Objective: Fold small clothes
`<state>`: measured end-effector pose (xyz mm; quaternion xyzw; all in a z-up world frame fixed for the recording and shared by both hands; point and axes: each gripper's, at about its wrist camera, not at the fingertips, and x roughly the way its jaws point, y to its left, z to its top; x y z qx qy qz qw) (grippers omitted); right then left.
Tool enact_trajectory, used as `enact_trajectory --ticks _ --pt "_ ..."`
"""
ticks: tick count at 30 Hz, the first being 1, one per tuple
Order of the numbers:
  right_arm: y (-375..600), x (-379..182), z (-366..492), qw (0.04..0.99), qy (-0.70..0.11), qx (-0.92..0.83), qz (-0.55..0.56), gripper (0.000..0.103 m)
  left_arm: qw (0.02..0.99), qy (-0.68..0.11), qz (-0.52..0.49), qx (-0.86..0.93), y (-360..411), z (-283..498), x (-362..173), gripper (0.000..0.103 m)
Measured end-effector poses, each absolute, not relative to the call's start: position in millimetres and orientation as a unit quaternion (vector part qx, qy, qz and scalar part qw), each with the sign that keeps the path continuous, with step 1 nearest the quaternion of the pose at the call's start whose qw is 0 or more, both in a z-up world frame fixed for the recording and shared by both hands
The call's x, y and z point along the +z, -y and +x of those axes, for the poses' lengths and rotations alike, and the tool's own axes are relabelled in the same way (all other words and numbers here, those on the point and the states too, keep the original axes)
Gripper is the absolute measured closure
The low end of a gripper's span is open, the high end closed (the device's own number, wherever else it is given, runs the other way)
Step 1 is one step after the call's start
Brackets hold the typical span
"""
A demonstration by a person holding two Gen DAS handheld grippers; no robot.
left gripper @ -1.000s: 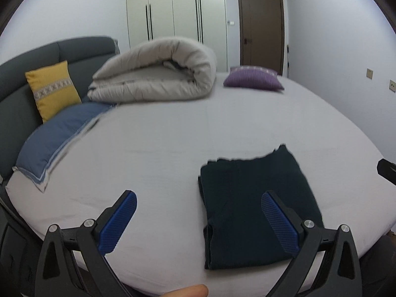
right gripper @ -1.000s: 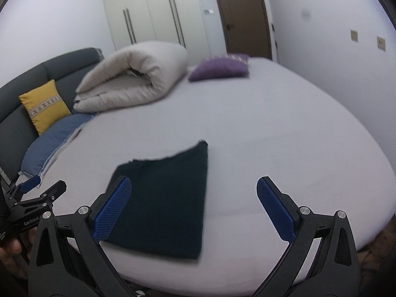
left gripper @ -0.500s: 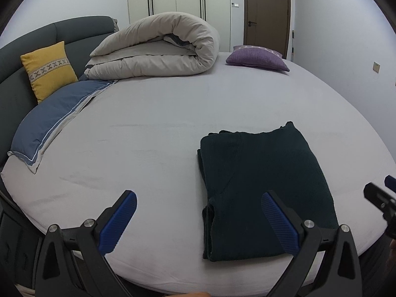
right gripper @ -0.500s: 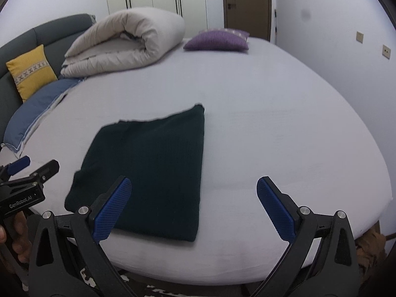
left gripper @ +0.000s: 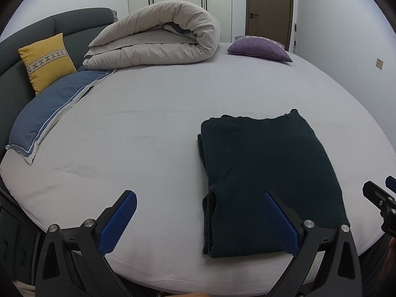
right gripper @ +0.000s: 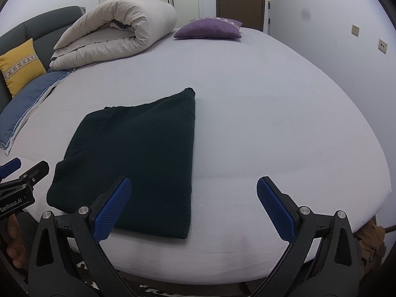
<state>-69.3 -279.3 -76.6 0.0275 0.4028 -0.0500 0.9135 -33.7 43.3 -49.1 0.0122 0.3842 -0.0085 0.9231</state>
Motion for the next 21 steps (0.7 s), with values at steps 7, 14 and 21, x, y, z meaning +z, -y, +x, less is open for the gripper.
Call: enact_trajectory --ticks 7,14,21 --pt "278.3 -81.4 -65.2 0.911 -0.409 -0.052 0.028 0.0 0.921 -0.39 0.01 -0.005 -47.7 -29.4 -54.9 0.0" --pt "273.7 -84.0 -61.0 0.909 -0.413 -0.054 0.026 0.0 0.921 -0.39 0.011 -0.006 -48.6 -28.1 -55.7 0.0" --pt "272.3 -85.2 -61.5 0.909 -0.413 -0.054 0.027 0.0 0.92 -0.391 0.01 -0.005 -48.9 -28.4 -57.2 0.0"
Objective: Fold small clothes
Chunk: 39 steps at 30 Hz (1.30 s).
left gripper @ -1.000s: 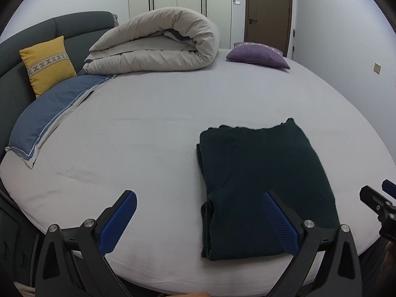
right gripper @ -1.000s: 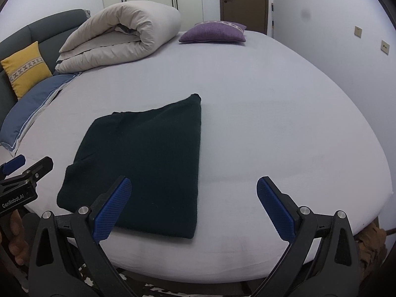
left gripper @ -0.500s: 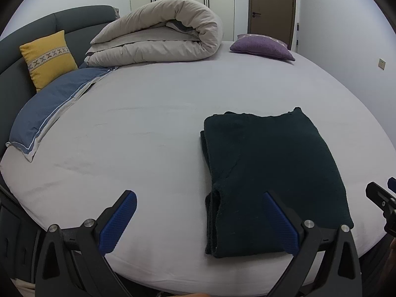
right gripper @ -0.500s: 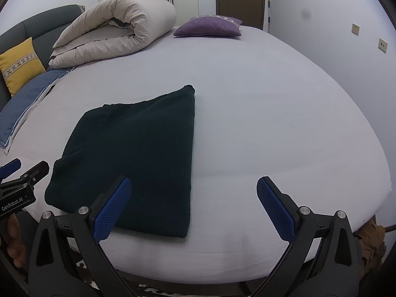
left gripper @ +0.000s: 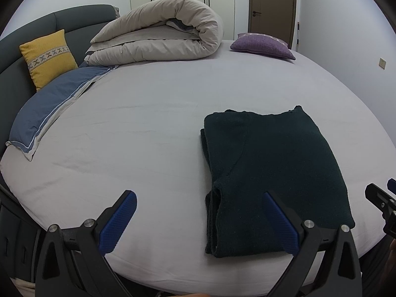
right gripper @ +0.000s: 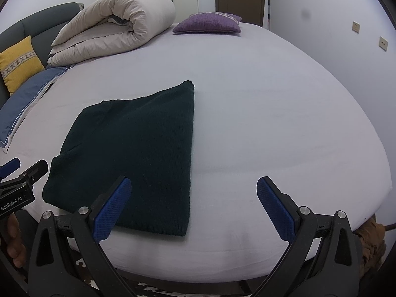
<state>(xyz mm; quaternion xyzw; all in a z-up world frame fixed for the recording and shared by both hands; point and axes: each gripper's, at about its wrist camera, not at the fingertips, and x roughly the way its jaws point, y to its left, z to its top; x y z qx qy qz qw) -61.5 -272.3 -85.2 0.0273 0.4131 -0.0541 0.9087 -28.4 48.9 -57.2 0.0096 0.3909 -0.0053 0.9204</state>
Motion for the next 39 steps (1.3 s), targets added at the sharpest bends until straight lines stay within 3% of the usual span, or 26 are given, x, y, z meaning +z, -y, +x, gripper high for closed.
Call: enact_trajectory --ticks 39 --pt "268 -92 -60 0.907 -0.416 -0.055 0.029 0.0 0.917 -0.398 0.012 -0.004 -52 -28 -67 0.0"
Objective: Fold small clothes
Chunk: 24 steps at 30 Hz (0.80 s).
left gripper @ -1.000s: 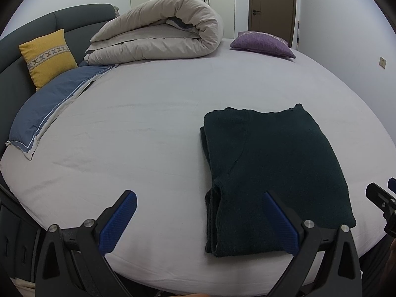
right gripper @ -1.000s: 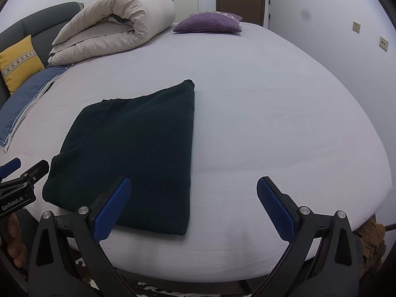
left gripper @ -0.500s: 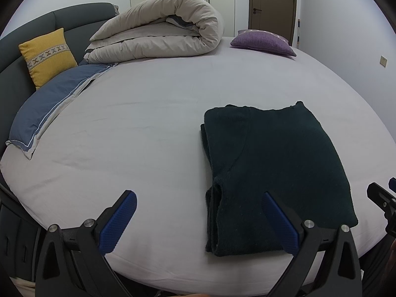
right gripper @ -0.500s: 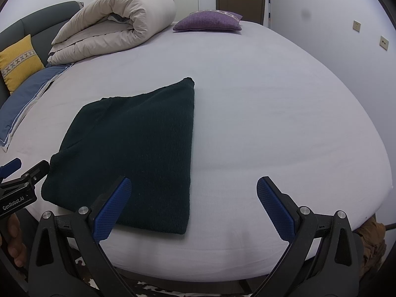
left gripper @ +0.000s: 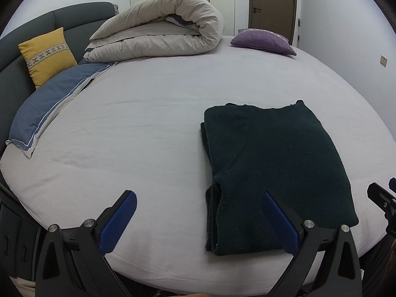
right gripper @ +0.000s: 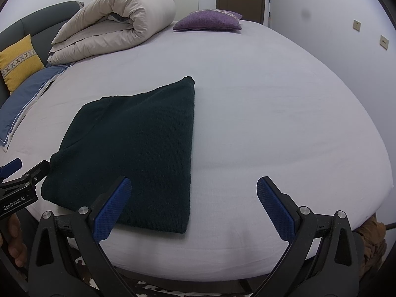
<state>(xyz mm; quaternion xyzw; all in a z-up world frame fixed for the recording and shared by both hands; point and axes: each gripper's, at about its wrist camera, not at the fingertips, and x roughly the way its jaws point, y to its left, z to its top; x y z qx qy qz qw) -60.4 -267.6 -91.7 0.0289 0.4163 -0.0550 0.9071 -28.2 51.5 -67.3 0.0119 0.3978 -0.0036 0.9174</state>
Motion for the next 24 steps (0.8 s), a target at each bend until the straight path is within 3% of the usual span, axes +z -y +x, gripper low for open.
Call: enact_trajectory --ticks 24 --pt "262.9 -98.7 -61.2 0.906 -0.419 -0.055 0.031 0.0 0.917 -0.398 0.012 -0.004 -51.8 -28.0 -67.6 0.0"
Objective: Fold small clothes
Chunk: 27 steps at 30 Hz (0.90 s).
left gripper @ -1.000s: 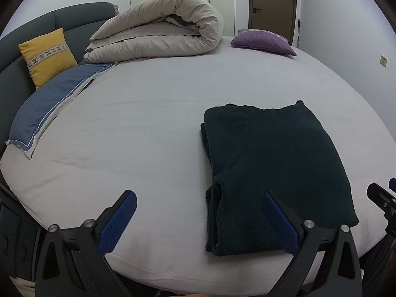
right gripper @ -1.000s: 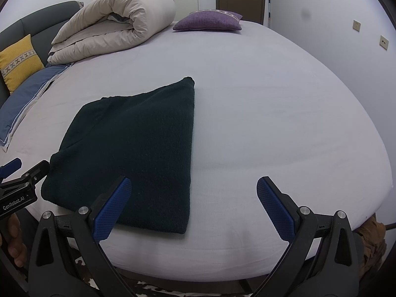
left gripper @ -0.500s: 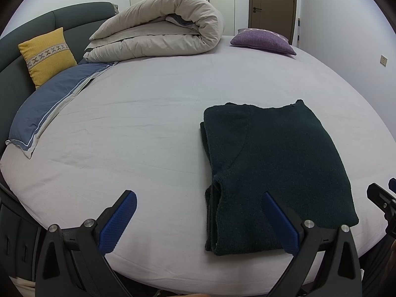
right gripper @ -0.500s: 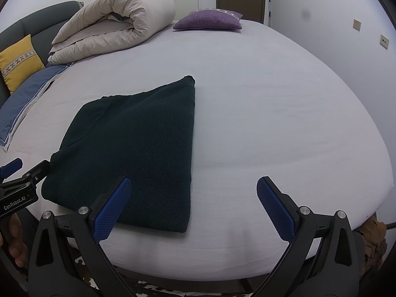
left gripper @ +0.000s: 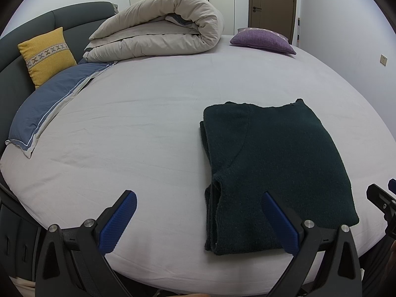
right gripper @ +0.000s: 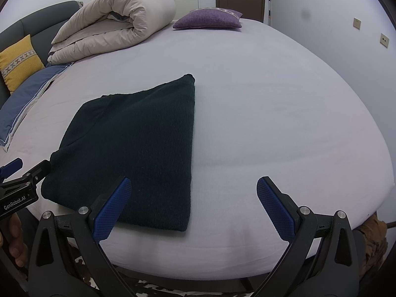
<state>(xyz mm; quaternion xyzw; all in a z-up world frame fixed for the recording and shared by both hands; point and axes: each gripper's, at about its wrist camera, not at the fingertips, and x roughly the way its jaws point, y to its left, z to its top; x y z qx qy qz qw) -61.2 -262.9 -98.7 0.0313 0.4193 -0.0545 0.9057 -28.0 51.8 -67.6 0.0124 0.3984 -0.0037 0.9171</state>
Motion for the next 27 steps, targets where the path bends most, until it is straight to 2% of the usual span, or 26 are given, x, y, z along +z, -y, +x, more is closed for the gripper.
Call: enact_trajectory --ticks 27 --pt "262.6 -100.7 -59.5 0.905 -0.421 -0.052 0.033 0.0 0.917 -0.4 0.012 -0.004 -53.7 -29.3 -72.3 0.0"
